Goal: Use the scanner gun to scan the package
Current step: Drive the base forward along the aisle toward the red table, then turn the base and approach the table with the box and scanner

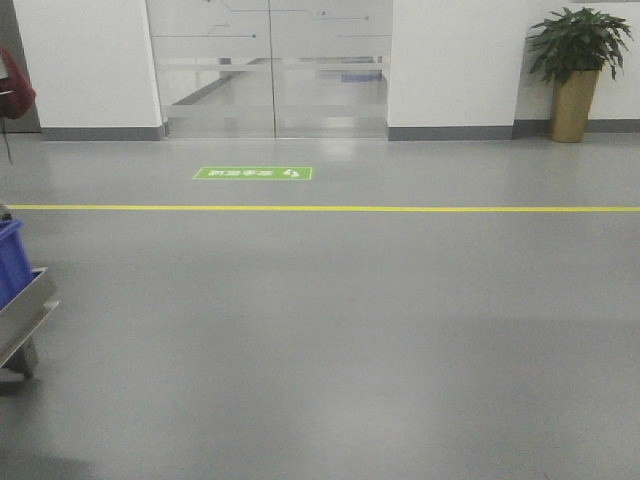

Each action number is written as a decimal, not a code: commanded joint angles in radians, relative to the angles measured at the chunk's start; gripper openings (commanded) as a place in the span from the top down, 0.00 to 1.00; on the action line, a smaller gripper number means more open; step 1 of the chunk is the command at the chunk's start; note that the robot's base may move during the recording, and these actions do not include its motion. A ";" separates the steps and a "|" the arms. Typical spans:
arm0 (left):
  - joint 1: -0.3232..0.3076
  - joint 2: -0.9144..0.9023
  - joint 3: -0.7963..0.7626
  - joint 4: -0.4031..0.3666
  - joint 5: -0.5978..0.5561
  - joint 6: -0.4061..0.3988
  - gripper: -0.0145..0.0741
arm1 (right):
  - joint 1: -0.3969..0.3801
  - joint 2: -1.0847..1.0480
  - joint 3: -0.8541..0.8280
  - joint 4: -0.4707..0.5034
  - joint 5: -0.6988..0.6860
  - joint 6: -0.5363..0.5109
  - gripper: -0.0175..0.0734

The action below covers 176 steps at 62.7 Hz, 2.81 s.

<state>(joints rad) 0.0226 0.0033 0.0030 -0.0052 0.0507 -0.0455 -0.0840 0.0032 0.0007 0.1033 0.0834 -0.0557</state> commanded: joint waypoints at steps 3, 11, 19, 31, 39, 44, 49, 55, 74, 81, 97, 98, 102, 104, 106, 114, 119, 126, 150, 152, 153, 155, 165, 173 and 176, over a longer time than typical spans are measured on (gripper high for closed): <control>-0.005 -0.003 -0.003 -0.002 -0.015 0.005 0.96 | -0.002 -0.003 -0.001 -0.001 -0.016 -0.004 0.99; -0.005 -0.003 -0.003 -0.002 -0.015 0.005 0.96 | -0.002 -0.003 -0.001 -0.001 -0.016 -0.004 0.99; -0.005 -0.003 -0.003 -0.002 -0.015 0.005 0.96 | -0.002 -0.003 -0.001 -0.001 -0.016 -0.004 0.99; -0.005 -0.003 -0.003 -0.002 -0.015 0.005 0.96 | -0.002 -0.003 -0.001 -0.001 -0.016 -0.004 0.99; -0.005 -0.003 -0.003 -0.002 -0.015 0.005 0.96 | -0.002 -0.003 -0.001 -0.001 -0.016 -0.004 0.99; -0.005 -0.003 -0.003 -0.002 -0.015 0.005 0.96 | -0.002 -0.003 -0.001 -0.001 -0.016 -0.004 0.99; -0.005 -0.003 -0.003 -0.002 -0.015 0.005 0.96 | -0.002 -0.003 -0.001 -0.001 -0.016 -0.004 0.99; -0.005 -0.003 -0.003 -0.002 -0.015 0.005 0.96 | -0.002 -0.003 -0.001 -0.001 -0.016 -0.004 0.99; -0.005 -0.003 -0.003 -0.002 -0.015 0.005 0.96 | -0.002 -0.003 -0.001 -0.001 -0.016 -0.004 0.99; -0.005 -0.003 -0.003 -0.002 -0.015 0.005 0.96 | -0.002 -0.003 -0.001 -0.001 -0.016 -0.004 0.99; -0.005 -0.003 -0.003 -0.002 -0.015 0.005 0.96 | -0.002 -0.003 -0.001 -0.001 -0.016 -0.004 0.99; -0.005 -0.003 -0.003 -0.002 -0.015 0.005 0.96 | -0.002 -0.003 -0.001 -0.001 -0.016 -0.004 0.99; -0.005 -0.003 -0.003 -0.002 -0.015 0.005 0.96 | -0.002 -0.003 -0.001 -0.001 -0.016 -0.004 0.99; -0.005 -0.003 -0.003 -0.002 -0.015 0.005 0.96 | -0.002 -0.003 -0.001 -0.001 -0.016 -0.004 0.99; -0.005 -0.003 -0.003 -0.002 -0.015 0.005 0.96 | -0.002 -0.003 -0.001 -0.001 -0.016 -0.004 0.99; -0.005 -0.003 -0.003 -0.002 -0.015 0.005 0.96 | -0.002 -0.003 -0.001 -0.001 -0.016 -0.004 0.99; -0.005 -0.003 -0.003 -0.002 -0.015 0.005 0.96 | -0.002 -0.003 -0.001 -0.001 -0.016 -0.004 0.99; -0.005 -0.003 -0.003 -0.002 -0.015 0.005 0.96 | -0.002 -0.003 -0.001 -0.001 -0.016 -0.004 0.99; -0.005 -0.003 -0.003 -0.002 -0.015 0.005 0.96 | -0.002 -0.003 -0.001 -0.001 -0.016 -0.004 0.99; -0.005 -0.003 -0.003 -0.002 -0.015 0.005 0.96 | -0.002 -0.003 -0.001 -0.001 -0.016 -0.004 0.99; -0.005 -0.003 -0.003 -0.002 -0.015 0.005 0.96 | -0.002 -0.003 -0.001 -0.001 -0.016 -0.004 0.99; -0.005 -0.003 -0.003 -0.002 -0.015 0.005 0.96 | -0.002 -0.003 -0.001 -0.001 -0.016 -0.004 0.99; -0.005 -0.003 -0.003 -0.002 -0.015 0.005 0.96 | -0.002 -0.003 -0.001 -0.001 -0.016 -0.004 0.99; -0.005 -0.003 -0.003 -0.002 -0.015 0.005 0.96 | -0.002 -0.003 -0.001 -0.001 -0.016 -0.004 0.99; -0.005 -0.003 -0.003 -0.002 -0.015 0.005 0.96 | -0.002 -0.003 -0.001 -0.001 -0.016 -0.004 0.99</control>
<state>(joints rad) 0.0226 0.0033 0.0030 -0.0052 0.0507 -0.0455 -0.0840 0.0032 0.0007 0.1033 0.0834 -0.0557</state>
